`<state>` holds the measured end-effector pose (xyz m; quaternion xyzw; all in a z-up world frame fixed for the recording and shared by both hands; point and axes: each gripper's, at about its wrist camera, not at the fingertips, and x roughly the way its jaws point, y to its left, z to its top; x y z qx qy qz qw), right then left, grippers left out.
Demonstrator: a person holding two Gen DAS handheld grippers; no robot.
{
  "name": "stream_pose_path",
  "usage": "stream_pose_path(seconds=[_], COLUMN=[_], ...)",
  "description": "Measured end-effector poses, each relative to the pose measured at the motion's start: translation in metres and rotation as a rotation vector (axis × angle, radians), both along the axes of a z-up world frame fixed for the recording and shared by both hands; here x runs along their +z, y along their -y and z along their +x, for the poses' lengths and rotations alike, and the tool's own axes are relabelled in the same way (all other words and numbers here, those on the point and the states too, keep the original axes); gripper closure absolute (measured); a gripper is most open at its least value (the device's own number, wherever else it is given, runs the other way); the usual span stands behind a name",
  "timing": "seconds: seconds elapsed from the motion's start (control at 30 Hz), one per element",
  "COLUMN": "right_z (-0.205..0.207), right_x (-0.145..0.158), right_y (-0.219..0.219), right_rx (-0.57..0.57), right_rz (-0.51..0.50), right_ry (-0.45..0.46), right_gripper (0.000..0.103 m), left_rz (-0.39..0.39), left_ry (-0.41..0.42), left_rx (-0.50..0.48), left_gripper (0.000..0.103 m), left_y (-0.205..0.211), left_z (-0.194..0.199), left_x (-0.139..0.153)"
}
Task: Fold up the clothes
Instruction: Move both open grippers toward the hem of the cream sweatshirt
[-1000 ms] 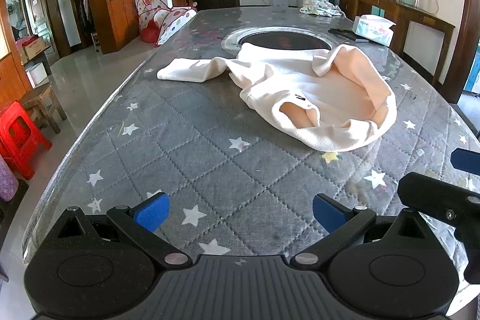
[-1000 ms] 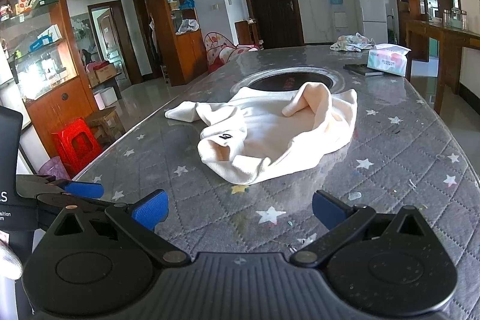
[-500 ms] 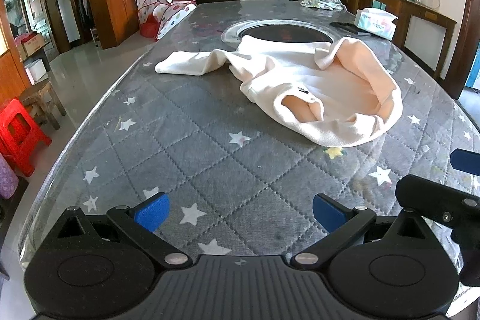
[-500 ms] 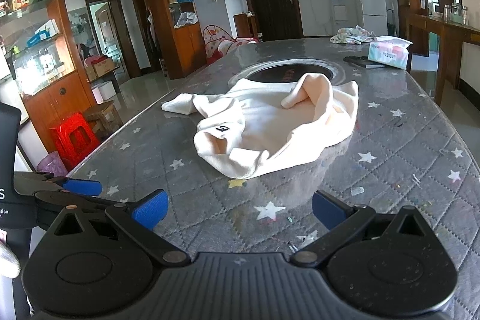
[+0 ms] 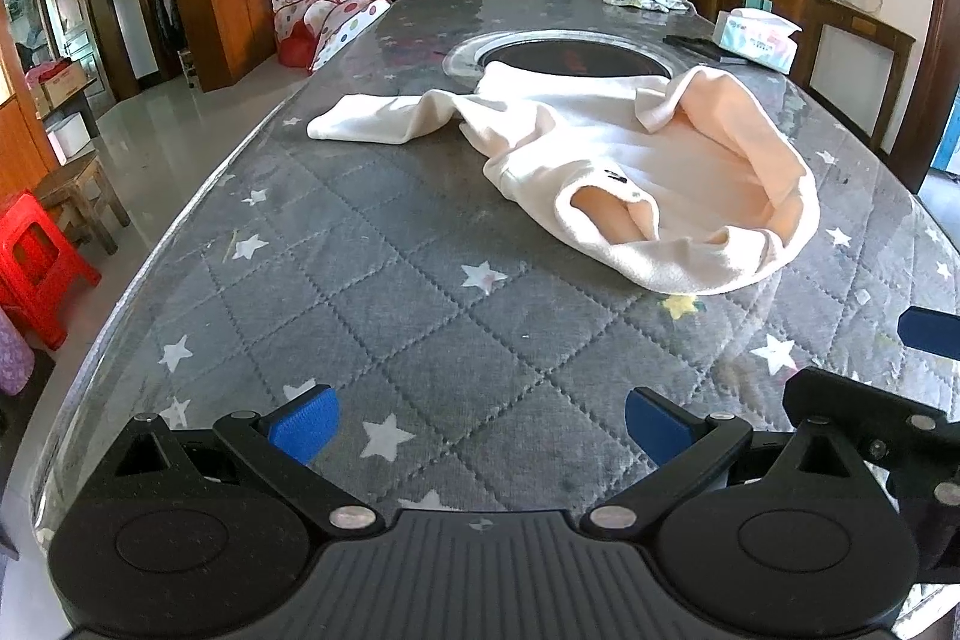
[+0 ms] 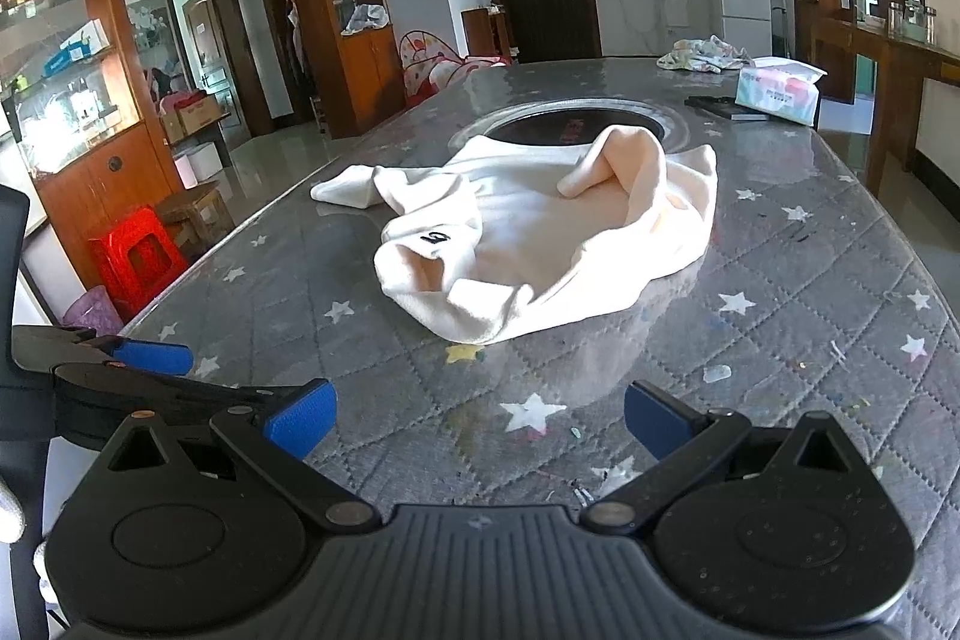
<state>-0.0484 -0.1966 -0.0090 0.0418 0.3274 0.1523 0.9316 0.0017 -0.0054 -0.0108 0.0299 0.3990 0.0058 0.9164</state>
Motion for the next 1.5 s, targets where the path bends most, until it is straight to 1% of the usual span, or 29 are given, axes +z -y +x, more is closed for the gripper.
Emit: stream_pose_path(seconds=[0.63,1.5], right_z=[0.015,0.036], right_x=[-0.006,-0.016], right_y=[0.004,0.000], right_rx=[0.008,-0.001], right_rz=[0.010,-0.018], right_ry=[-0.024,-0.062], right_gripper=[0.000,0.000], left_rz=[0.030,0.007], left_ry=[-0.029,-0.058], left_rx=[0.003,-0.004], left_gripper=[0.000,0.000], left_y=[0.007,0.003], left_z=[0.018,0.044], left_x=[-0.002,-0.010])
